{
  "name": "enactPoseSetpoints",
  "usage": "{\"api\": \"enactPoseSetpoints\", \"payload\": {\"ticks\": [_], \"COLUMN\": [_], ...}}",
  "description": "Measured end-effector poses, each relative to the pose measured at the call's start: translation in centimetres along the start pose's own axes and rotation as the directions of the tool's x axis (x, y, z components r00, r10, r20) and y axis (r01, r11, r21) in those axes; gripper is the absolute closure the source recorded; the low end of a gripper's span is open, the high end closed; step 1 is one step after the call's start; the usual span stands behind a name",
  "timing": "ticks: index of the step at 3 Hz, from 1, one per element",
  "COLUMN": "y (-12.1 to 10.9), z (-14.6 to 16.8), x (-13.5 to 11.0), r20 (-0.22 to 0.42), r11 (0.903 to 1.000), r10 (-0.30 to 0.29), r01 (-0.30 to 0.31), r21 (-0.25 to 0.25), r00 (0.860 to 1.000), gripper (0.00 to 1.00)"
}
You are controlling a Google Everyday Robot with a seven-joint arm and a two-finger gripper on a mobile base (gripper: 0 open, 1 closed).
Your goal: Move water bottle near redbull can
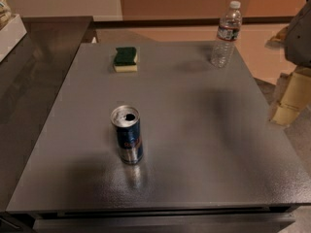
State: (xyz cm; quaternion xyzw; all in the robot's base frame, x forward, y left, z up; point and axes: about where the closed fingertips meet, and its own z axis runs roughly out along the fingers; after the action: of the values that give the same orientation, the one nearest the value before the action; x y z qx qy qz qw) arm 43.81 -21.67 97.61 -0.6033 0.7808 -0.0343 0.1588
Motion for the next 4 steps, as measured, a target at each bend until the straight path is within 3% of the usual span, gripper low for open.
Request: {"api": "enactPoseSetpoints", "payload": {"ticks": [2, 3, 4], "y": [0.0, -3.8, -11.0], "z": [0.0, 1.9, 5.9], "x": [0.0, -0.1, -0.2], "r20": [0.0, 0.063, 0.193], "r11": [1.0, 0.9974, 0.9751], "r10": [0.0, 0.069, 0.214], "r01": [0.0, -0.07, -0.221], "r21": [0.0, 0.016, 0.019], "r00": [1.0, 0.996, 0.958], "gripper": [0.0, 0.0, 0.0]}}
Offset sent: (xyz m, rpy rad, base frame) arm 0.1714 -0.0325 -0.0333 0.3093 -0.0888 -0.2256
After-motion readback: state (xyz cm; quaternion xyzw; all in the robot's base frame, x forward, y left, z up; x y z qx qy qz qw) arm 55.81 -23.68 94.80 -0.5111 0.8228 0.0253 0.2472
